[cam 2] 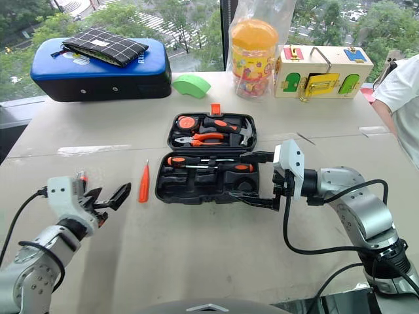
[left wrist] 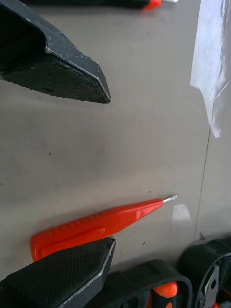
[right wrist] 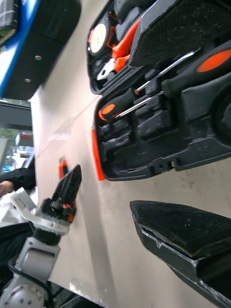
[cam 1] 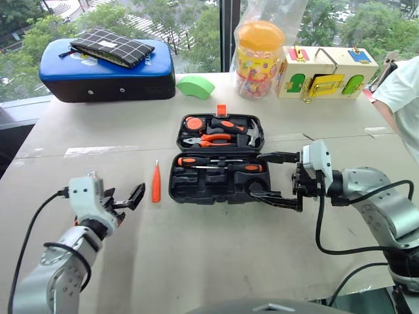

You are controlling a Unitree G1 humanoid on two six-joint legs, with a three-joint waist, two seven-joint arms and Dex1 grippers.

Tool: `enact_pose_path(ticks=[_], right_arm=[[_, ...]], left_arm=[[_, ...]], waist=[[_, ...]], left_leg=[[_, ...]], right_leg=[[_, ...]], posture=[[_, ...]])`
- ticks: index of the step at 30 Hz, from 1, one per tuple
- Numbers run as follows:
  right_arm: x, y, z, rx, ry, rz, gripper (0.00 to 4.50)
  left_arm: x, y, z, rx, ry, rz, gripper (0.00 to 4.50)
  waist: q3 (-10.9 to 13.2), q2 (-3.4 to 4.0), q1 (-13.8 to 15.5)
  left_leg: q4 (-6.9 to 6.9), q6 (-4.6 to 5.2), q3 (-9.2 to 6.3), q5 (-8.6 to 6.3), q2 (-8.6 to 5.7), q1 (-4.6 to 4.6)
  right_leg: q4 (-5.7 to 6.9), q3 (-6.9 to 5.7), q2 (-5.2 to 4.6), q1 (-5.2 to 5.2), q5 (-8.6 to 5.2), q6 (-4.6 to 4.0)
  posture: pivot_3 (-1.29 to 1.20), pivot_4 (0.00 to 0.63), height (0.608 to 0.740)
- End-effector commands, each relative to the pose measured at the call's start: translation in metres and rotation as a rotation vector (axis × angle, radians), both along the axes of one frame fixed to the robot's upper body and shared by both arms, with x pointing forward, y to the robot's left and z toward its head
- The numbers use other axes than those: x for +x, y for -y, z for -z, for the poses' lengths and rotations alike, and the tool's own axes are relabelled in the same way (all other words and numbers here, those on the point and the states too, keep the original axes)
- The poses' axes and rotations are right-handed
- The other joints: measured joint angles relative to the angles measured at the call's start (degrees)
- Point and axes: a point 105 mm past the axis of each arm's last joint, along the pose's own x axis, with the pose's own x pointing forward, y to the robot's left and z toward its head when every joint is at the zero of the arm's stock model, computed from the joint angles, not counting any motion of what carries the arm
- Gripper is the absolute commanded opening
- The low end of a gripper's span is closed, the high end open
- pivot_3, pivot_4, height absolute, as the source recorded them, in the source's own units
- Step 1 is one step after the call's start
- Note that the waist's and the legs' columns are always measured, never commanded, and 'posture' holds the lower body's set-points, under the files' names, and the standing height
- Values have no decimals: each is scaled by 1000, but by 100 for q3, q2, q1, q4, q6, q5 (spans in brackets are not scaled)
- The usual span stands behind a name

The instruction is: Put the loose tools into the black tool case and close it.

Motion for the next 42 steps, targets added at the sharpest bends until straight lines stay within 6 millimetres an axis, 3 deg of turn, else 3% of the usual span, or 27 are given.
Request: enact_pose_path(ticks=[1, 5, 10, 13, 18, 20, 22, 25, 27, 30, 33, 38, 42], right_arm=[[-10, 5, -12, 1, 57, -22, 4445], [-9, 10, -12, -14, 68, 2, 4445], [-9, 15, -11, -22, 78, 33, 4445], [-9, 18, -10, -28, 83, 50, 4500], [-8, 18, -8, -35, 87, 63, 4500], [-8, 18, -7, -38, 87, 70, 4500], [-8, 18, -6, -39, 88, 76, 4500], [-9, 19, -6, -37, 83, 90, 4500], [-10, 21, -6, -37, 80, 104, 4500], [-10, 25, -6, -40, 81, 130, 4500], [-11, 30, -6, -46, 87, 166, 4500], [-24, 36, -8, -51, 84, 236, 4500], [-38, 41, -6, -61, 68, 289, 4500]], left_arm=[[11, 19, -3, 10, 22, 30, 4500], [20, 34, 7, -1, 2, 54, 4500], [23, 31, 26, 59, -74, 11, 4500], [21, 32, 35, 60, -95, 6, 3325], [19, 35, 38, 61, -91, 25, 954], [19, 34, 35, 60, -60, 32, 367], [21, 33, 24, 24, 17, 42, 372], [29, 32, -19, -13, 229, 120, 372], [32, 47, -43, -35, 301, 311, 372], [33, 69, -61, -16, 320, 594, 372], [34, 88, -61, 103, 285, 890, 372], [51, 97, -43, 285, 198, 1198, 372], [66, 97, -31, 415, 150, 1338, 372]], waist=[[0, -1, 10], [0, -5, 4], [1, -2, 20], [0, 1, 45], [-1, 1, 74], [-1, 2, 105], [0, 2, 121], [8, -4, 134], [10, -12, 143], [12, -7, 136], [13, -3, 121], [13, -3, 156], [15, -6, 120]], left_leg=[[1, 0, 0, 0, -1, -1], [4, 0, 2, 0, -1, -3], [3, 0, 1, 0, -2, -2], [4, 0, 1, 1, -3, -2], [4, 0, 3, 0, -3, -1], [4, 0, 3, 0, -4, -1], [4, 0, 3, 0, -4, -2], [5, 0, 0, 0, -4, -8], [16, -1, -15, 1, -2, -25], [25, -5, -33, 3, -3, -41], [24, -3, -25, 3, -18, -40], [20, -3, -35, 4, -18, -41], [19, -1, -38, 4, -18, -46]], right_leg=[[-1, -1, 0, 0, 0, 1], [-1, 0, -1, 0, 1, 2], [-1, -1, 0, 0, 1, 2], [0, 0, -1, 1, 1, 3], [-1, 1, -2, 1, 1, 3], [-1, 1, -3, 1, 1, 3], [-2, 1, -4, 1, 1, 3], [-4, -4, -5, 0, 1, 3], [-4, -22, -4, -8, 1, 1], [-3, -44, 2, -12, 0, -1], [-3, -34, 6, -11, -11, -19], [-3, -44, 9, -13, -10, -19], [-9, -46, 7, -14, 1, 0]], posture=[[0, 150, 740], [0, 150, 740], [0, 150, 740], [0, 150, 740], [0, 150, 740], [0, 150, 740], [0, 150, 740], [0, 150, 740], [0, 150, 740], [0, 150, 740], [0, 150, 740], [0, 150, 740], [0, 150, 740]])
